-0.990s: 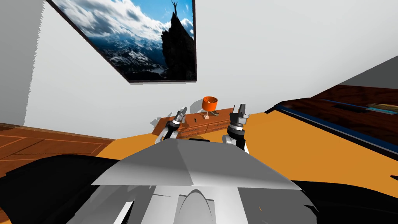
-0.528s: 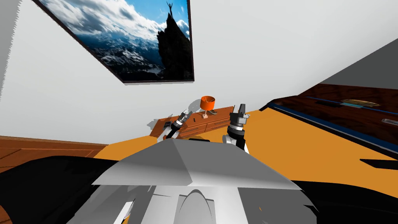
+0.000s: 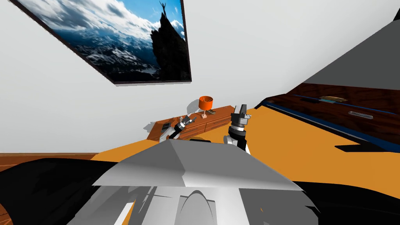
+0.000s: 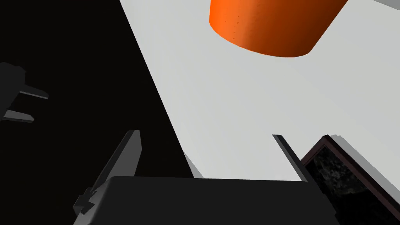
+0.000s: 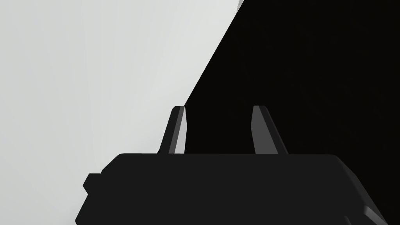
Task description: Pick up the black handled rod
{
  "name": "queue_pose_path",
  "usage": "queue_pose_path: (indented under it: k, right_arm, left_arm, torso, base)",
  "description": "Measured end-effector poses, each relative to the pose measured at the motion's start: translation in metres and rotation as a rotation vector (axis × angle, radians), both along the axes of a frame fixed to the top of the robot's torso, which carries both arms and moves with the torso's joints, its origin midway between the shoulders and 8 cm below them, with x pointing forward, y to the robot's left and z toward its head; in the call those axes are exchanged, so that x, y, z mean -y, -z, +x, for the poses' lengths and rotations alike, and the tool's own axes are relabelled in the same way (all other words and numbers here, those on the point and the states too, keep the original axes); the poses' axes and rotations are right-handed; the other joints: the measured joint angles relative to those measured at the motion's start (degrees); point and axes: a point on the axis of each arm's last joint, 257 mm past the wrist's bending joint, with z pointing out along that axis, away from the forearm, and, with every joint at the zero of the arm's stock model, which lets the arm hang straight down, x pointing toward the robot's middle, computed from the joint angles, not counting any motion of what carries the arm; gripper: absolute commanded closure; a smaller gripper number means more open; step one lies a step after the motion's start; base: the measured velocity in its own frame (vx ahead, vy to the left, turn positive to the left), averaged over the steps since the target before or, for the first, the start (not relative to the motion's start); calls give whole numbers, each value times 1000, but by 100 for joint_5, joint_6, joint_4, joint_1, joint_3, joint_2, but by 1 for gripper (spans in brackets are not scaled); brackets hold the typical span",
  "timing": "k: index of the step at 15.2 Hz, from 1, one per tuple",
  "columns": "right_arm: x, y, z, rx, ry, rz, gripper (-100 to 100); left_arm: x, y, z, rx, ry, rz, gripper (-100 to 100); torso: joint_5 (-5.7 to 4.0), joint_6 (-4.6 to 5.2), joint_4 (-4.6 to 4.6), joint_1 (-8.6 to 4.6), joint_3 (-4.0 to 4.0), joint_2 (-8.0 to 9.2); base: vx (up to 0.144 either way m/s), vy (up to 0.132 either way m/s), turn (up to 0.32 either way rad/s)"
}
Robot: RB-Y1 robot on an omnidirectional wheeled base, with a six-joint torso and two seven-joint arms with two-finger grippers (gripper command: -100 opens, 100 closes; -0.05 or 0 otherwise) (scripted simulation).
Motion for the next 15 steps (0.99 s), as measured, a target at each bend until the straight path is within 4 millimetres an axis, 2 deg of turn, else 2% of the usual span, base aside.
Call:
queue_pose_path:
  k: [5, 8, 13, 15]
  right_arm:
    - [0, 0, 0, 0, 0, 0, 0]
    - [0, 0, 0, 0, 0, 0, 0]
    - [0, 0, 0, 0, 0, 0, 0]
    - [0, 0, 0, 0, 0, 0, 0]
  left_arm:
    - [4, 50, 3, -5, 38, 212, -100]
    - [5, 85, -5, -7, 65, 337, -100]
    - [-6, 133, -11, -7, 102, 520, -100]
    - [-17, 159, -14, -12, 124, 609, -100]
  torso:
    - [-1, 2, -1, -3, -3, -4]
    - [-2, 2, -2, -9, -3, -6]
    - [-1, -3, -2, -3, -5, -8]
    - [-2, 3, -3, -9, -7, -11]
  base:
    - [-8, -19, -135]
    - [1, -32, -148]
    - [8, -29, -130]
    - [11, -36, -166]
